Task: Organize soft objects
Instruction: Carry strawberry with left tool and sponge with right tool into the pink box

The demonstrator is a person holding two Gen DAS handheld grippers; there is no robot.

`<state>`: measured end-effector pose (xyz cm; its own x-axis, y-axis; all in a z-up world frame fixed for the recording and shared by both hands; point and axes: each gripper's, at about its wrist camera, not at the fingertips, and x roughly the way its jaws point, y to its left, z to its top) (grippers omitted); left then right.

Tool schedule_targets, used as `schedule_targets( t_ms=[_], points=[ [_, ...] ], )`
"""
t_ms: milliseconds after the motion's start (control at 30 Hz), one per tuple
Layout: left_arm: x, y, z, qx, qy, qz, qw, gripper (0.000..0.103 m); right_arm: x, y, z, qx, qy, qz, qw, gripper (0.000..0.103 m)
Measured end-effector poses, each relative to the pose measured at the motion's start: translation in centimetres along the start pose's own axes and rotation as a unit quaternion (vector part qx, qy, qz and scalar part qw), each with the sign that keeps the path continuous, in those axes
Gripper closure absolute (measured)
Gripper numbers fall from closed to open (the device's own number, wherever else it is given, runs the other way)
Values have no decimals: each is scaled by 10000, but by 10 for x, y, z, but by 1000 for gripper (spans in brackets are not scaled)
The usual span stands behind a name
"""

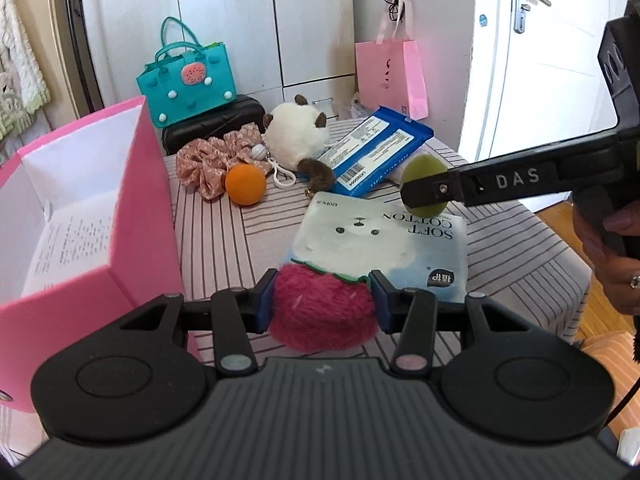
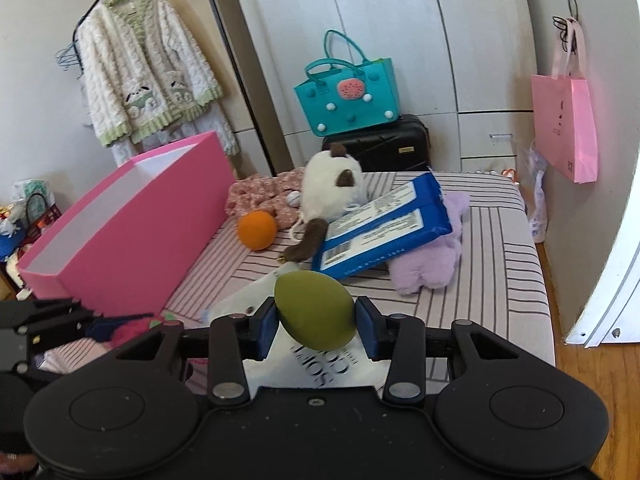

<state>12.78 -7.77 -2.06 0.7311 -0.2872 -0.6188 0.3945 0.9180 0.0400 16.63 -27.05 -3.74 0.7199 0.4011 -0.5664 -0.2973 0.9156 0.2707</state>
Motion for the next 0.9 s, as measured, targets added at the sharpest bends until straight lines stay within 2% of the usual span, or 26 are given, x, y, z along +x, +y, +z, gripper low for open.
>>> schedule_targets(
  t_ms=[533, 667, 900],
  points=[
    [-50, 29, 16, 140, -242, -257, 9993, 57, -21, 49, 5, -372, 349, 735, 9960, 56],
    [-64, 36, 27, 225, -306, -490, 9981, 57, -23, 63, 18, -537, 440, 902, 9935, 56],
    [-93, 64, 48, 458, -688, -110, 9965, 57, -21, 90, 48, -898, 538, 1140, 9880, 56]
  ],
)
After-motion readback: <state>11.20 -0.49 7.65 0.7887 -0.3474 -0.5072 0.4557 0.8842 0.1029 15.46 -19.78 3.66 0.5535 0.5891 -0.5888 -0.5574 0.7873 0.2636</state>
